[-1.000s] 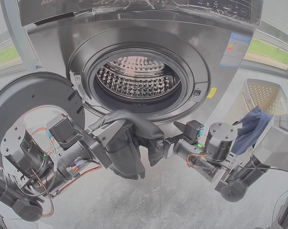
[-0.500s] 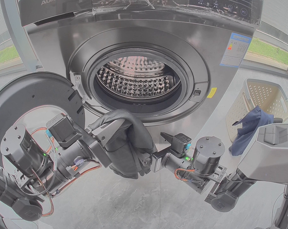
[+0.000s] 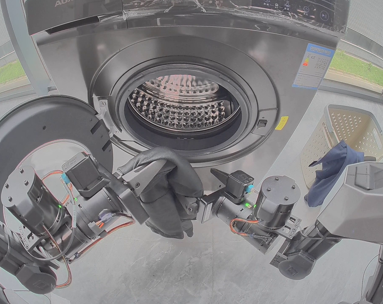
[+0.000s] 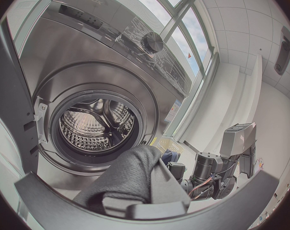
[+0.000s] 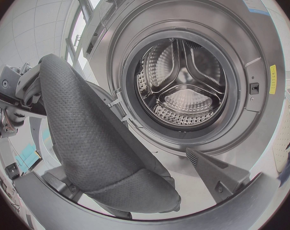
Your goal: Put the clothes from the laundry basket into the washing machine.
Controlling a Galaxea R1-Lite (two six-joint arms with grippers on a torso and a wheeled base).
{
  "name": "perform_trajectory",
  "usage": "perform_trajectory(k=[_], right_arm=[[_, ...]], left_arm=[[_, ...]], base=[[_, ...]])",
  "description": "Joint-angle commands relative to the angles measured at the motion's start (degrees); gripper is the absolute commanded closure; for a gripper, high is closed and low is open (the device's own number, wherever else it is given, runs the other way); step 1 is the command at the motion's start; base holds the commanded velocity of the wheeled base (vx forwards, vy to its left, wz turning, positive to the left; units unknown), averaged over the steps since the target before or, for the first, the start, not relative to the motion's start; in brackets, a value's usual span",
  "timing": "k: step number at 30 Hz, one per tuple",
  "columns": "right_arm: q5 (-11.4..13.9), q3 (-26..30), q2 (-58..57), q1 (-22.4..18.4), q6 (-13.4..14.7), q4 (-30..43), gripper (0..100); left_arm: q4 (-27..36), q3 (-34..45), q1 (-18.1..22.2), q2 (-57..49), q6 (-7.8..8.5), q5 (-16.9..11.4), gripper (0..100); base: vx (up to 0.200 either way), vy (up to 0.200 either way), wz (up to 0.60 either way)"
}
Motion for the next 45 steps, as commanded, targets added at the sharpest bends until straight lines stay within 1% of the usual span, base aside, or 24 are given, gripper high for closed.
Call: perform_trajectory(k=[1, 5, 6, 11, 20, 30, 34, 37, 40, 45], right_arm=[[0.0, -1.7, 1.1, 0.1, 0.1, -0.1, 0], [0.0, -2.7, 1.3, 0.1, 0.2, -0.3, 0], [0.0, -2.6, 1.3, 0.1, 0.2, -0.4, 100], [0.0, -2.2, 0.6, 0.1, 0.3, -1.1, 100], [0.0, 1.2, -4.5, -0.1, 0.3, -1.1, 100], [0.0, 4.7, -10.5, -1.6, 0.5, -1.0, 100], [0.0, 5.1, -12.7, -2.5, 0.5, -0.9, 100], [-0.1, 5.3, -13.0, -2.7, 0.5, -0.9, 100], [-0.2, 6.2, -13.5, -2.7, 0.5, -1.2, 100], [-0.5, 7.2, -15.4, -2.7, 0.6, -1.1, 100]], left_arm=[[0.0, 0.0, 0.0, 0.0, -0.03, -0.1, 100], [0.0, 0.1, 0.0, 0.0, -0.03, -0.1, 100], [0.0, 0.1, 0.0, 0.0, -0.03, -0.1, 100], [0.0, 0.2, 0.0, 0.1, -0.12, -0.1, 100], [0.0, 1.1, -0.3, 0.7, -0.21, -0.1, 100], [0.0, 1.8, -0.6, 0.5, -0.21, -0.2, 100], [0.0, -1.2, -2.1, 2.7, -0.91, -0.1, 100], [0.0, -3.0, -2.2, 4.1, -0.82, -0.1, 100], [0.0, -4.1, -3.3, 4.8, -0.91, -0.3, 100], [0.0, -4.0, -3.3, 6.6, -0.91, -0.3, 100]], base=[[0.000, 0.000, 0.00], [0.000, 0.000, 0.00], [0.000, 0.000, 0.00], [0.000, 0.000, 0.00], [0.000, 0.000, 0.00], [0.000, 0.000, 0.00], [0.000, 0.000, 0.00], [0.000, 0.000, 0.00], [0.000, 0.000, 0.00], [0.000, 0.000, 0.00]])
